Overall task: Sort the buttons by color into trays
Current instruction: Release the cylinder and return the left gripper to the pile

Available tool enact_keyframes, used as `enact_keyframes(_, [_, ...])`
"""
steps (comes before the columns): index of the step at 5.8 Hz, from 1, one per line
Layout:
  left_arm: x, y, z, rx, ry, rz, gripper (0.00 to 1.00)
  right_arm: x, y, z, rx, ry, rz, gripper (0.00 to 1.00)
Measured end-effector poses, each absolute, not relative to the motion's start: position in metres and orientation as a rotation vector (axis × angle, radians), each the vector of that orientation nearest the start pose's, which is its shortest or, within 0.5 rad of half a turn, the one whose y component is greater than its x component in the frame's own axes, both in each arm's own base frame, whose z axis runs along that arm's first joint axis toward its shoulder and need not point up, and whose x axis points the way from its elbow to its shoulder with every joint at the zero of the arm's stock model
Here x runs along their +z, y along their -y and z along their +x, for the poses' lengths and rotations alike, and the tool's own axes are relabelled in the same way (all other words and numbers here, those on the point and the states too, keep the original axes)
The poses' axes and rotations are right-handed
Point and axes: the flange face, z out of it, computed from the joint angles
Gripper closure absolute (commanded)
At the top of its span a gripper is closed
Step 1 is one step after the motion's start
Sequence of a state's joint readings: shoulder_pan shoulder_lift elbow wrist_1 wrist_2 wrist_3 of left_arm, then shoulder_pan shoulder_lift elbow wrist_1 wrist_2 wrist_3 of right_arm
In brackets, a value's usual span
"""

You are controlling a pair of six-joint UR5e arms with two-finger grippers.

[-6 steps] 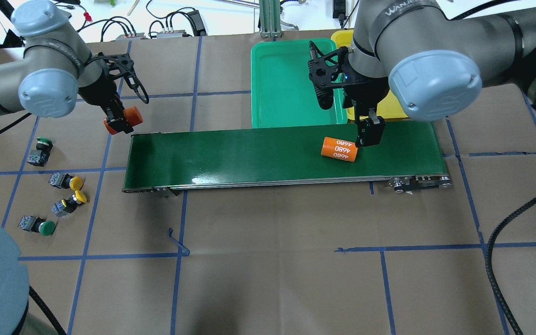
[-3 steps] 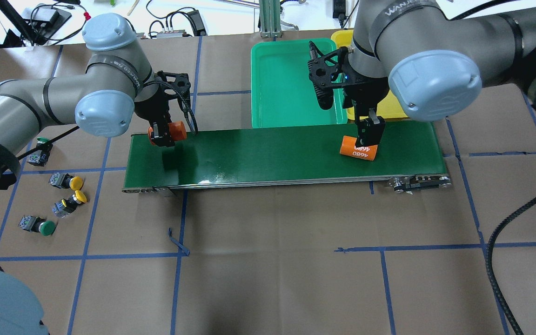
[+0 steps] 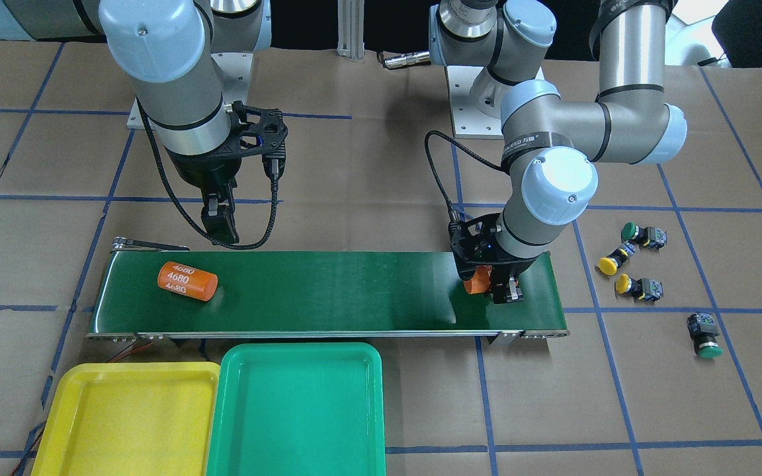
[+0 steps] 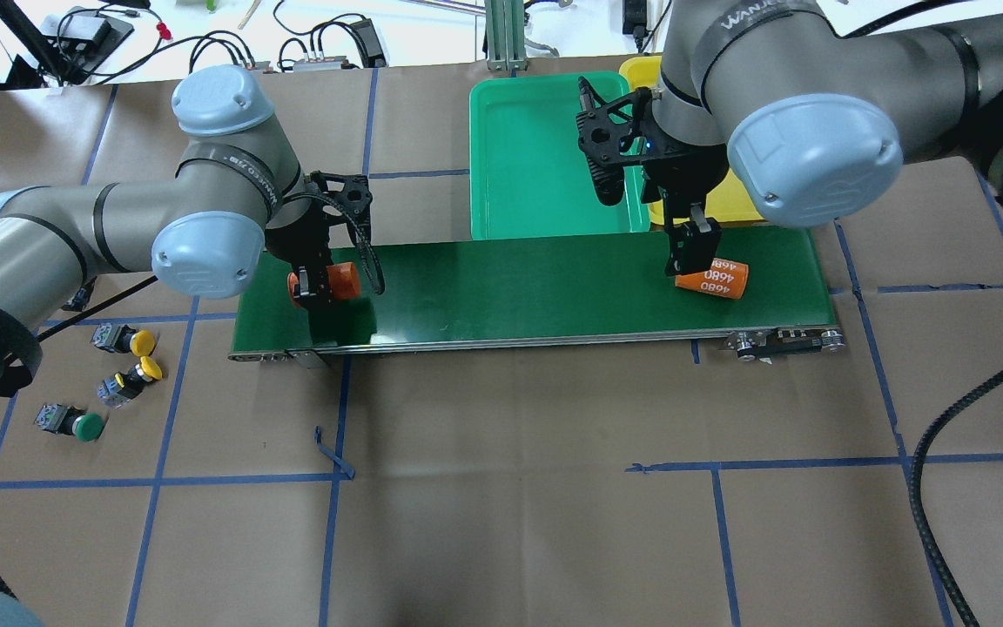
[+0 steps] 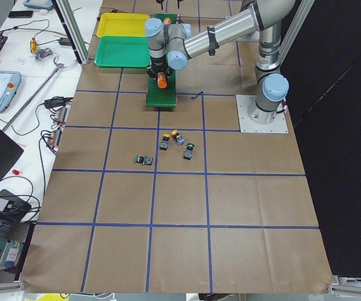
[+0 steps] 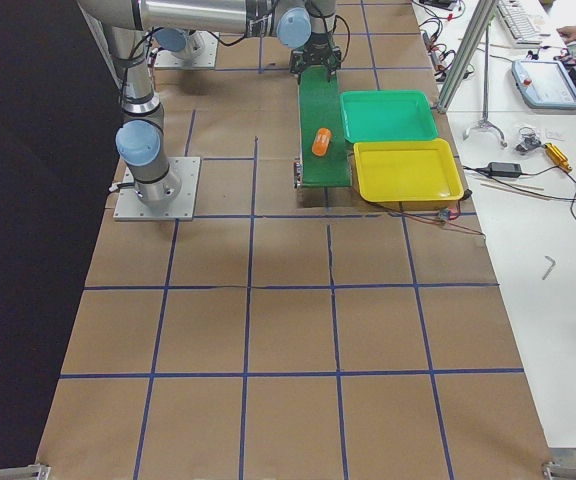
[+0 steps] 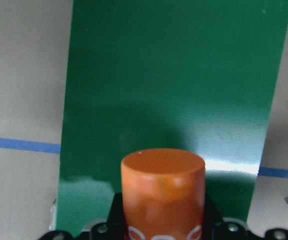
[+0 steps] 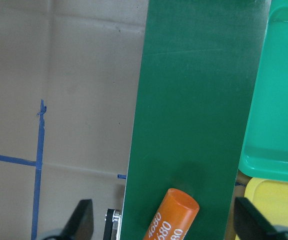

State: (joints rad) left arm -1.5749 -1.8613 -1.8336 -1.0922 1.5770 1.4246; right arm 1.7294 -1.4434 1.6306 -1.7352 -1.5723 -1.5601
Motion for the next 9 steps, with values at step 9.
enact_keyframes(9, [0.339,0.528,0.04,0.058,-2.588,1.718,0.01,0.42,0.503,0.216,0.012,-2.209,-2.231,0.0])
